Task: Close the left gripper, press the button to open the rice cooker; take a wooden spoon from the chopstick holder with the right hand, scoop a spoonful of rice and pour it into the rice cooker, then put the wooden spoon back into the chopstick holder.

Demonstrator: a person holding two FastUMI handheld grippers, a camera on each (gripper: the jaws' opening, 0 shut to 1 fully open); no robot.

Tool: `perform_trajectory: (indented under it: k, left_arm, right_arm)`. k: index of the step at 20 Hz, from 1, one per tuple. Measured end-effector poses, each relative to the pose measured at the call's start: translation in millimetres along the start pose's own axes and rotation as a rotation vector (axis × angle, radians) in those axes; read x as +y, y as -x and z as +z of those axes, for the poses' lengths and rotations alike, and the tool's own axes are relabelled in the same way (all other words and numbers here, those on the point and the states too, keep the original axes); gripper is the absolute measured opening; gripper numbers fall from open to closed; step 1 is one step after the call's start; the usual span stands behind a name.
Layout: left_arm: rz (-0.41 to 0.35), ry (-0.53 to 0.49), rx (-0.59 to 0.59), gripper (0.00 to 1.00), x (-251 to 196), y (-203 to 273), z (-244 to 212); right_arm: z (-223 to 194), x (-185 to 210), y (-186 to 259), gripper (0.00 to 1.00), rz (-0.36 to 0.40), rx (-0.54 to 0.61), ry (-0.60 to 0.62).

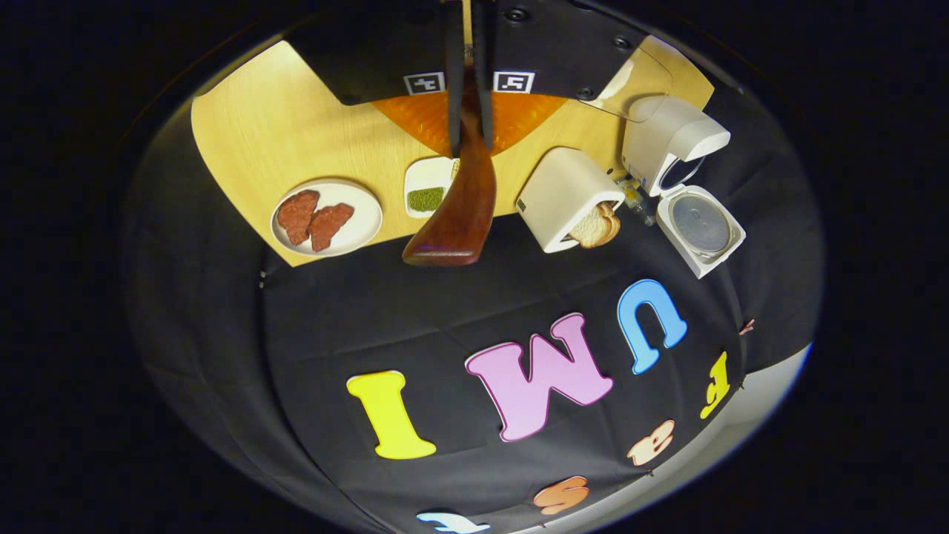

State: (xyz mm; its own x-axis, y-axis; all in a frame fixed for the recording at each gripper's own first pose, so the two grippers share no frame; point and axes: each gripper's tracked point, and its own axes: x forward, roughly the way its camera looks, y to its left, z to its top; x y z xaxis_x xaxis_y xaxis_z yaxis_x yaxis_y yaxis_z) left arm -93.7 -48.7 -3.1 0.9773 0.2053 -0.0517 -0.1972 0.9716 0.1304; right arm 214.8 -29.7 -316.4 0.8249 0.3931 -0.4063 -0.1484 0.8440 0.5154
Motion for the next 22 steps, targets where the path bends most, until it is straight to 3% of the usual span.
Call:
perform_trajectory:
  k: [5,9,12,16,22]
  left_arm:
    - [-0.107,0.005,-0.021,0.97,29,-29,-5]
    - [-0.194,0.041,-0.024,0.96,49,-51,-16]
    - [-0.24,0.062,-0.025,0.96,64,-67,-24]
    - [-0.288,0.091,-0.026,0.97,83,-81,-29]
    - [-0.29,0.102,-0.015,0.97,107,-91,-35]
  right_arm:
    - [46,48,40,0.09,-0.008,-0.112,-0.001]
    - [44,103,63,0.09,0.01,-0.133,0.01]
    - [32,133,70,0.09,-0.01,-0.143,0.07]
    - [-2,179,66,0.09,0.023,-0.108,0.101]
    - [-76,188,27,0.09,-0.044,0.023,0.298]
